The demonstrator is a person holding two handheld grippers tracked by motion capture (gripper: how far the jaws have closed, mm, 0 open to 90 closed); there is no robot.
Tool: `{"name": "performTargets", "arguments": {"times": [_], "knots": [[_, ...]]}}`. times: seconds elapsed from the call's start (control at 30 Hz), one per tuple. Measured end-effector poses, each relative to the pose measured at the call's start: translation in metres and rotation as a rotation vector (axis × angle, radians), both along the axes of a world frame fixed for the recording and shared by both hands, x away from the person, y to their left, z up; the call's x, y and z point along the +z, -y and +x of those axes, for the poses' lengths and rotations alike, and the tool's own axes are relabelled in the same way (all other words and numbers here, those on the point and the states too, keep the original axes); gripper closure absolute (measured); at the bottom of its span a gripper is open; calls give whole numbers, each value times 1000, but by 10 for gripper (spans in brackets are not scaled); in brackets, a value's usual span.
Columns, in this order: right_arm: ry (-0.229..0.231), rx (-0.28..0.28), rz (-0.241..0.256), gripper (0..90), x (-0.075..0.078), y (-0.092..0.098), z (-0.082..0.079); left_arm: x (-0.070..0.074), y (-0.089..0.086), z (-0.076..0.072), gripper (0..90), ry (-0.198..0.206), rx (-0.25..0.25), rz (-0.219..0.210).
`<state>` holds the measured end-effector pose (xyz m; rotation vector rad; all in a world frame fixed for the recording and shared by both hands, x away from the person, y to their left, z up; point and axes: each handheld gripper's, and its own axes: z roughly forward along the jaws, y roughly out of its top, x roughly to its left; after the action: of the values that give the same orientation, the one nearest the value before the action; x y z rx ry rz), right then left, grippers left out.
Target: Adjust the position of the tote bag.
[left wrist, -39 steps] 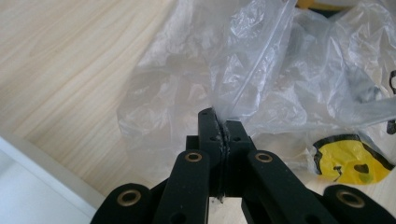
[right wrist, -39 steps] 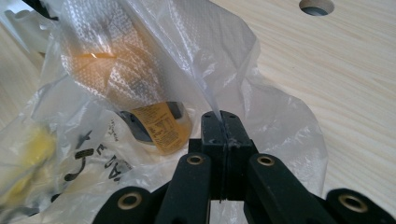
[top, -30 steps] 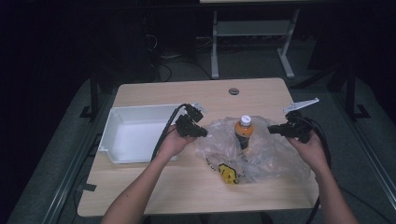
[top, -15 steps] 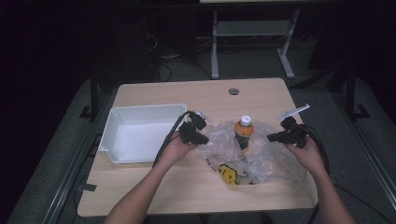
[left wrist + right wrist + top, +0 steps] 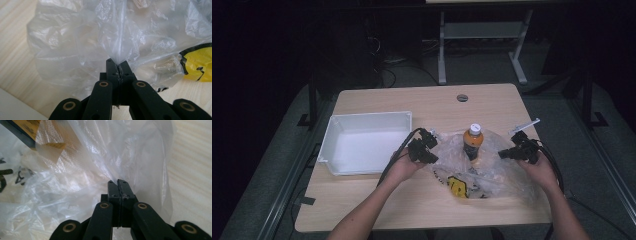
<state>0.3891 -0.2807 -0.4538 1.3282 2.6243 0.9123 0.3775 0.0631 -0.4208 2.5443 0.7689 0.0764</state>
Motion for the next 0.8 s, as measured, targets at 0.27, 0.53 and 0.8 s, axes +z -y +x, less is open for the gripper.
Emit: {"name": "performTargets", "arguments": {"times": [0.27,0.53,0.8], "knots": [[5,-10,6,893,-3,5,-1,-5,2,-3,896,-10,-10,3],[12,-36,-8,897,-3,9,-2,-10,4,-7,898,-16,-17,-7],[21,-65,-7,899,-5,16,-4,-15,7,-11,900,-22,-28,-6]]}}
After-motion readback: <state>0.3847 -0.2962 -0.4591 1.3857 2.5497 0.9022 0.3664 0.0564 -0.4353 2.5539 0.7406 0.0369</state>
